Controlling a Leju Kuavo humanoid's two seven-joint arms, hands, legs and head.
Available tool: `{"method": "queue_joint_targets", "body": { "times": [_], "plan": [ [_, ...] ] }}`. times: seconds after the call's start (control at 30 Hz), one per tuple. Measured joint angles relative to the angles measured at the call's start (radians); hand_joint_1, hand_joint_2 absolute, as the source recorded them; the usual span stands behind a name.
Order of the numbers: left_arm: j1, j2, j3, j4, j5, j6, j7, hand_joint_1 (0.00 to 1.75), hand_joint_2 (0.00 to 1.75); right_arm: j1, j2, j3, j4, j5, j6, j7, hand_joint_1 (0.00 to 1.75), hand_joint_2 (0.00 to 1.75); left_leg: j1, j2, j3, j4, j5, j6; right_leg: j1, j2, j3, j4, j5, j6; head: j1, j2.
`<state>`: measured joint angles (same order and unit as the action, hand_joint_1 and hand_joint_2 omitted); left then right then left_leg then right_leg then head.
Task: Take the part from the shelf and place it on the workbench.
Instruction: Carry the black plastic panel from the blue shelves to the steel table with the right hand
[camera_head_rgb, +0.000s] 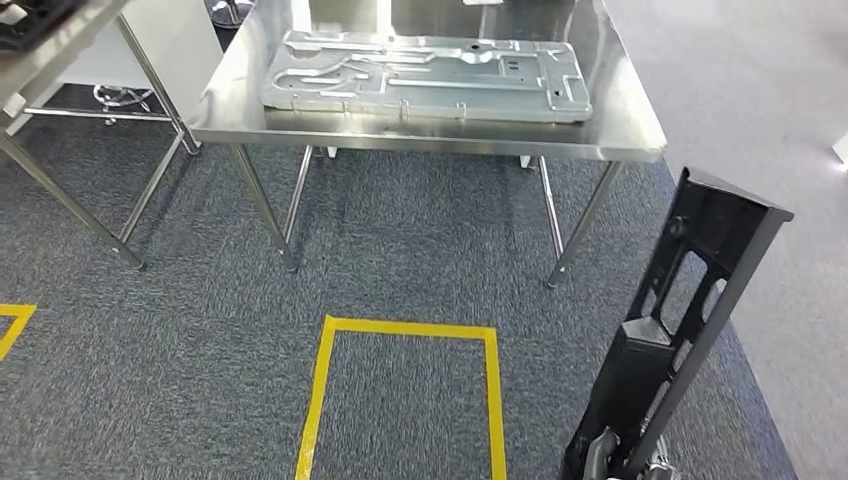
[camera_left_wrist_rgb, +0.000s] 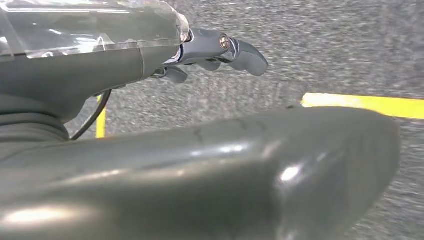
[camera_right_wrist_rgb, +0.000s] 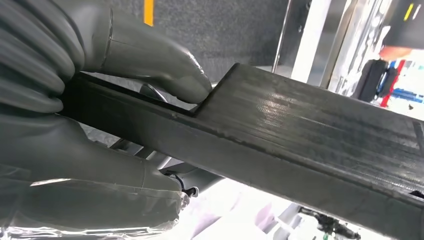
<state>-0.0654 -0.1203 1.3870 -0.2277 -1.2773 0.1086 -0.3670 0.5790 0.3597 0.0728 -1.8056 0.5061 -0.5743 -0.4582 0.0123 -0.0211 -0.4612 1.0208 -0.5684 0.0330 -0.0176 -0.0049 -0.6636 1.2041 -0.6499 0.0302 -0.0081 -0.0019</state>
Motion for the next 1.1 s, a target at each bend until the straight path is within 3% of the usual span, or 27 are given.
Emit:
{"method": "queue_joint_targets", "body": {
  "times": [0.07, 0.1, 0.13, 0.2, 0.23, 0.3, 0.33, 0.4, 0.43, 0.47, 0.5, 0.6, 0.63, 0.67, 0.73, 0.8, 0.83, 0.9, 0.93, 0.97, 1.0, 1.1],
  "plan": [
    [0.001, -0.002, 0.000, 0.001, 0.000, 0.000, 0.000, 0.00, 0.00, 0.000, 0.000, -0.008, 0.004, -0.001, -0.008, 0.006, 1.75, 1.75, -0.001, -0.003, 0.033, -0.003, -0.031, -0.007, 0.010, 0.003, -0.010, -0.092, 0.147, -0.013, -0.001, 0.000],
    [0.002, -0.003, 0.000, 0.001, 0.000, -0.001, 0.000, 0.00, 0.00, 0.000, 0.000, -0.011, 0.005, -0.001, -0.009, 0.006, 1.75, 1.75, -0.001, -0.004, 0.044, -0.010, -0.042, -0.013, 0.014, 0.004, -0.011, -0.116, 0.199, -0.019, -0.001, 0.000],
    [0.001, -0.003, 0.000, 0.001, 0.000, -0.001, 0.000, 0.00, 0.00, -0.001, 0.000, -0.013, 0.006, -0.001, -0.010, 0.007, 1.75, 1.75, -0.002, -0.004, 0.055, -0.014, -0.045, -0.021, 0.016, 0.007, -0.009, -0.126, 0.215, -0.023, -0.001, 0.000],
    [-0.002, -0.002, 0.000, 0.001, -0.001, -0.002, 0.000, 0.00, 0.00, -0.004, 0.000, -0.015, 0.006, 0.005, -0.023, 0.012, 1.75, 1.75, -0.002, -0.002, 0.066, -0.004, -0.032, -0.036, 0.014, 0.011, 0.020, -0.144, 0.199, -0.034, -0.001, 0.000],
    [-0.005, -0.002, 0.000, 0.001, -0.003, -0.003, 0.000, 0.00, 0.00, -0.006, 0.000, -0.017, 0.006, 0.012, -0.038, 0.019, 1.75, 1.75, -0.002, 0.000, 0.057, 0.032, -0.015, -0.040, 0.011, 0.011, 0.041, -0.158, 0.192, -0.041, -0.002, 0.000],
    [-0.010, -0.002, -0.002, 0.001, -0.011, -0.008, -0.001, 0.00, 0.00, -0.015, 0.001, -0.028, 0.001, 0.034, -0.078, 0.044, 1.75, 1.75, 0.000, 0.005, -0.011, 0.147, -0.004, -0.045, 0.008, 0.009, 0.085, -0.181, 0.177, -0.050, -0.003, 0.000],
    [-0.012, -0.001, -0.003, 0.001, -0.016, -0.013, -0.001, 0.00, 0.00, -0.022, 0.001, -0.043, -0.010, 0.052, -0.094, 0.060, 1.75, 1.75, 0.000, 0.007, -0.058, 0.207, -0.023, -0.048, 0.007, 0.008, 0.105, -0.190, 0.166, -0.052, -0.004, 0.000],
    [-0.011, 0.000, -0.006, 0.001, -0.029, -0.019, 0.000, 0.00, 0.00, -0.041, 0.001, -0.086, -0.048, 0.107, -0.112, 0.084, 1.75, 1.75, 0.000, 0.009, -0.138, 0.266, -0.102, -0.053, 0.007, 0.010, 0.142, -0.199, 0.142, -0.052, -0.004, 0.000],
    [-0.009, 0.000, -0.009, 0.001, -0.036, -0.022, 0.000, 0.00, 0.00, -0.054, 0.001, -0.115, -0.075, 0.148, -0.118, 0.087, 1.75, 1.75, 0.000, 0.010, -0.166, 0.261, -0.138, -0.053, 0.006, 0.013, 0.163, -0.200, 0.128, -0.052, -0.004, 0.000],
    [-0.008, 0.001, -0.013, 0.001, -0.042, -0.024, 0.000, 0.00, 0.00, -0.069, 0.001, -0.142, -0.102, 0.191, -0.122, 0.083, 1.75, 1.75, 0.000, 0.012, -0.184, 0.237, -0.147, -0.053, 0.006, 0.016, 0.184, -0.201, 0.112, -0.051, -0.004, 0.000],
    [-0.007, 0.002, -0.018, 0.001, -0.048, -0.026, 0.000, 0.00, 0.00, -0.087, 0.001, -0.173, -0.131, 0.242, -0.125, 0.075, 1.75, 1.75, -0.001, 0.013, -0.197, 0.195, -0.121, -0.049, 0.007, 0.017, 0.207, -0.201, 0.094, -0.049, -0.004, 0.000],
    [-0.004, 0.006, -0.030, 0.001, -0.064, -0.031, 0.002, 0.00, 0.00, -0.157, 0.000, -0.258, -0.192, 0.404, -0.126, 0.045, 1.75, 1.75, -0.010, 0.016, -0.211, 0.075, 0.109, -0.030, 0.009, 0.024, 0.255, -0.199, 0.044, -0.037, -0.002, 0.000],
    [-0.005, 0.008, -0.033, 0.001, -0.069, -0.032, 0.003, 0.00, 0.00, -0.184, 0.000, -0.283, -0.206, 0.460, -0.126, 0.038, 1.75, 1.75, -0.013, 0.016, -0.210, 0.060, 0.150, -0.024, 0.009, 0.026, 0.265, -0.199, 0.035, -0.030, -0.002, 0.000],
    [-0.007, 0.009, -0.038, 0.001, -0.073, -0.032, 0.004, 0.00, 0.00, -0.212, 0.000, -0.309, -0.220, 0.530, -0.126, 0.031, 1.75, 1.75, -0.016, 0.016, -0.203, 0.056, 0.148, -0.019, 0.009, 0.028, 0.271, -0.194, 0.035, -0.021, -0.002, 0.000],
    [-0.014, 0.009, -0.050, 0.001, -0.082, -0.033, 0.006, 0.00, 0.00, -0.271, -0.002, -0.356, -0.242, 0.694, -0.127, 0.032, 1.75, 1.75, -0.013, 0.014, -0.175, 0.037, 0.138, -0.007, 0.007, 0.026, 0.257, -0.146, 0.059, -0.008, -0.002, 0.000],
    [-0.021, 0.009, -0.059, 0.001, -0.088, -0.033, 0.008, 0.00, 0.00, -0.319, -0.021, -0.386, -0.252, 0.874, -0.127, 0.079, 1.75, 1.75, -0.008, 0.012, -0.139, 0.013, 0.127, 0.003, 0.005, 0.019, 0.191, -0.040, 0.073, -0.001, -0.001, 0.000],
    [-0.022, 0.009, -0.063, 0.001, -0.090, -0.033, 0.010, 0.00, 0.00, -0.334, -0.041, -0.391, -0.253, 0.947, -0.126, 0.114, 1.75, 1.75, -0.008, 0.011, -0.123, 0.005, 0.119, 0.006, 0.004, 0.016, 0.147, 0.016, 0.058, 0.001, 0.000, 0.000],
    [-0.023, 0.009, -0.071, 0.001, -0.094, -0.033, 0.013, 0.00, 0.00, -0.356, -0.091, -0.394, -0.249, 1.035, -0.126, 0.151, 1.75, 1.75, -0.008, 0.006, -0.094, -0.003, 0.098, 0.008, 0.001, 0.014, 0.061, 0.082, -0.009, 0.007, 0.001, 0.000],
    [-0.022, 0.010, -0.074, 0.002, -0.096, -0.033, 0.014, 0.00, 0.00, -0.369, -0.115, -0.399, -0.244, 1.052, -0.126, 0.147, 1.75, 1.75, -0.007, 0.004, -0.077, -0.004, 0.085, 0.007, 0.000, 0.013, 0.030, 0.084, -0.036, 0.011, 0.001, 0.000],
    [-0.021, 0.010, -0.076, 0.002, -0.099, -0.033, 0.014, 0.00, 0.00, -0.384, -0.135, -0.405, -0.236, 1.058, -0.126, 0.135, 1.75, 1.75, -0.006, 0.002, -0.059, -0.005, 0.071, 0.005, -0.001, 0.012, 0.011, 0.063, -0.043, 0.015, 0.001, 0.000],
    [-0.021, 0.010, -0.076, 0.003, -0.102, -0.033, 0.014, 0.00, 0.00, -0.397, -0.152, -0.410, -0.224, 1.060, -0.126, 0.125, 1.75, 1.75, -0.006, 0.001, -0.039, -0.005, 0.055, 0.002, -0.001, 0.011, 0.001, 0.021, -0.017, 0.016, 0.001, 0.000],
    [-0.020, 0.010, -0.078, 0.004, -0.108, -0.035, 0.014, 0.00, 0.00, -0.422, -0.210, -0.415, -0.166, 1.064, -0.121, 0.122, 1.75, 1.75, -0.006, -0.002, 0.006, -0.005, 0.009, -0.011, 0.003, 0.006, -0.005, -0.120, 0.183, 0.006, 0.000, 0.000]
  ]
}}
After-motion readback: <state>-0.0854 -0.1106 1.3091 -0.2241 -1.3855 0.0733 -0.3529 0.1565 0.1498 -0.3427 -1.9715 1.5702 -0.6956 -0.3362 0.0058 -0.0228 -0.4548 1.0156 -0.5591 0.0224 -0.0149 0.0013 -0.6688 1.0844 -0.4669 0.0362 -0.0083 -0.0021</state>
